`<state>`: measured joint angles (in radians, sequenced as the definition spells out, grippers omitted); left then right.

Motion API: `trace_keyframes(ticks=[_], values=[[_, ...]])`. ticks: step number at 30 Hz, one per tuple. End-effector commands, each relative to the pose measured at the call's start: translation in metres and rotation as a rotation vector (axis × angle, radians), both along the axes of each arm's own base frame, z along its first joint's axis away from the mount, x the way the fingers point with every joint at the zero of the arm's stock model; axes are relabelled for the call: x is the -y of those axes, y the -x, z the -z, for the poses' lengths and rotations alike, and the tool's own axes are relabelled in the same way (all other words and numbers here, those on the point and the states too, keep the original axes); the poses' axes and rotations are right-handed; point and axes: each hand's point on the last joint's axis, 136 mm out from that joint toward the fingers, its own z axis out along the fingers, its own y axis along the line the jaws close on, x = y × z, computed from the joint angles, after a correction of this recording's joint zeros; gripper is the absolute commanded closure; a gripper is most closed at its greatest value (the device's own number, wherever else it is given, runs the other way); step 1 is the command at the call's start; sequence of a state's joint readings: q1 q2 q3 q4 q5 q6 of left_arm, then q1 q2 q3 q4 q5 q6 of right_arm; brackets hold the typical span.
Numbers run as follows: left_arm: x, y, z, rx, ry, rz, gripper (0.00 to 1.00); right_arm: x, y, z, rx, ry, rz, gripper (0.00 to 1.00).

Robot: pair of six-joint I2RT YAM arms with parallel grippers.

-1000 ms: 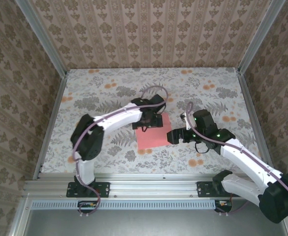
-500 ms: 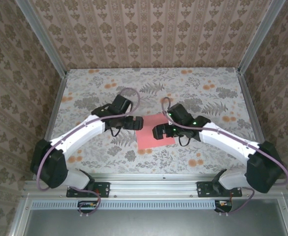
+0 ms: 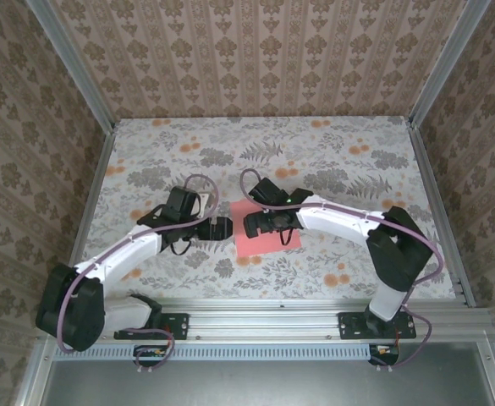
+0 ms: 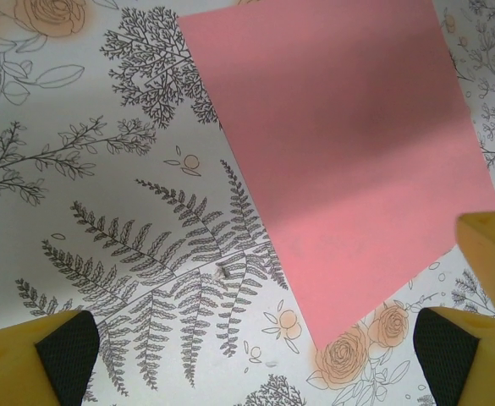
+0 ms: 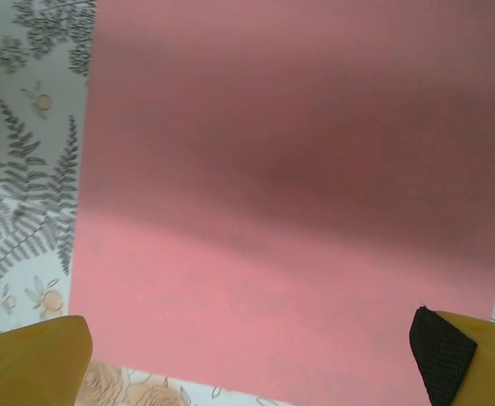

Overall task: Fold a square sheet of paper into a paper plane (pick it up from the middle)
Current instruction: Fold the square sheet of paper in half at the center of the table.

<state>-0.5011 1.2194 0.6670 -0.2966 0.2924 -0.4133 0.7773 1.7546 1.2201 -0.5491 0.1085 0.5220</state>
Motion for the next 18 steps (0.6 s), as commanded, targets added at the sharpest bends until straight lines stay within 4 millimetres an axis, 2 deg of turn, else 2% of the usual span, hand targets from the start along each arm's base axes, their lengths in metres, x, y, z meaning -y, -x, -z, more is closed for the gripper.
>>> trace_keyframes(ticks=[1, 7, 18], values=[[0.001, -0.001, -0.011, 0.05, 0.06, 0.018, 0.0, 0.002, -0.007, 0.009, -0.013, 0.056, 0.05, 0.0], [-0.015, 0.002, -0.006, 0.036, 0.079, -0.015, 0.0, -0.005, -0.021, 0.022, -0.018, 0.068, 0.076, 0.0], [-0.012, 0.001, -0.001, 0.016, 0.095, -0.009, 0.0, -0.002, -0.036, 0.038, -0.05, 0.1, 0.123, 0.0]])
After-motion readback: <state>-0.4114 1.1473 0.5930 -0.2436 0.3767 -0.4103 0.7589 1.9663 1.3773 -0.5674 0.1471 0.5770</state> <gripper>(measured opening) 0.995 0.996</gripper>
